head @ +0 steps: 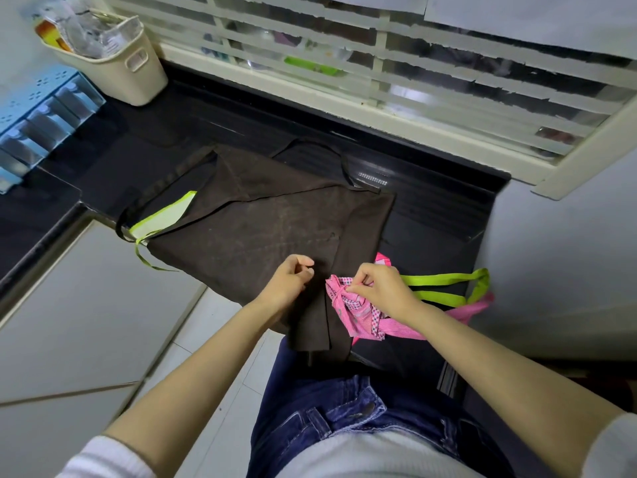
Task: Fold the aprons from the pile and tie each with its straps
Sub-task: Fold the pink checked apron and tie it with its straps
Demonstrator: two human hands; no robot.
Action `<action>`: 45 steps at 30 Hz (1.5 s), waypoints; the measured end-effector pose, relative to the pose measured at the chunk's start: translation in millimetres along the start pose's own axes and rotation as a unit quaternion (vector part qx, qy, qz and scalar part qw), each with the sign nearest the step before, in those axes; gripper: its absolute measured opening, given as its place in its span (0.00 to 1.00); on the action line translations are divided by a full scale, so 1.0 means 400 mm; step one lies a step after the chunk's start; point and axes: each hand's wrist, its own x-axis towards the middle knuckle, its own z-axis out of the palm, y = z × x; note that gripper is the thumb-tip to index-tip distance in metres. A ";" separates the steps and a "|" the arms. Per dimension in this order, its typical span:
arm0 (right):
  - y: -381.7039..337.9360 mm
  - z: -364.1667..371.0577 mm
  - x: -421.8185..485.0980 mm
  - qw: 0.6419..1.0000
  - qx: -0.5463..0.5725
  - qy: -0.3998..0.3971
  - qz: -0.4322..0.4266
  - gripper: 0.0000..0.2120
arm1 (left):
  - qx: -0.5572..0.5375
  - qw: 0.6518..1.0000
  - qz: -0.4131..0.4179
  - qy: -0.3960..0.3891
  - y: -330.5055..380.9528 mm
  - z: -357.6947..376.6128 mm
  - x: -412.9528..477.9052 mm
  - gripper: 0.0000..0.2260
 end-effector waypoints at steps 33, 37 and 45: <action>0.007 0.017 -0.008 0.999 0.033 0.011 0.010 0.05 | 0.520 0.838 0.096 0.133 -0.034 -0.027 -0.027 0.07; 0.000 0.016 -0.010 1.000 0.023 0.013 0.005 0.05 | 0.326 0.944 -0.050 0.019 -0.024 0.033 -0.036 0.20; 0.000 0.015 -0.018 1.000 -0.007 0.007 -0.001 0.02 | -0.052 0.997 -0.013 0.054 -0.049 0.099 -0.003 0.12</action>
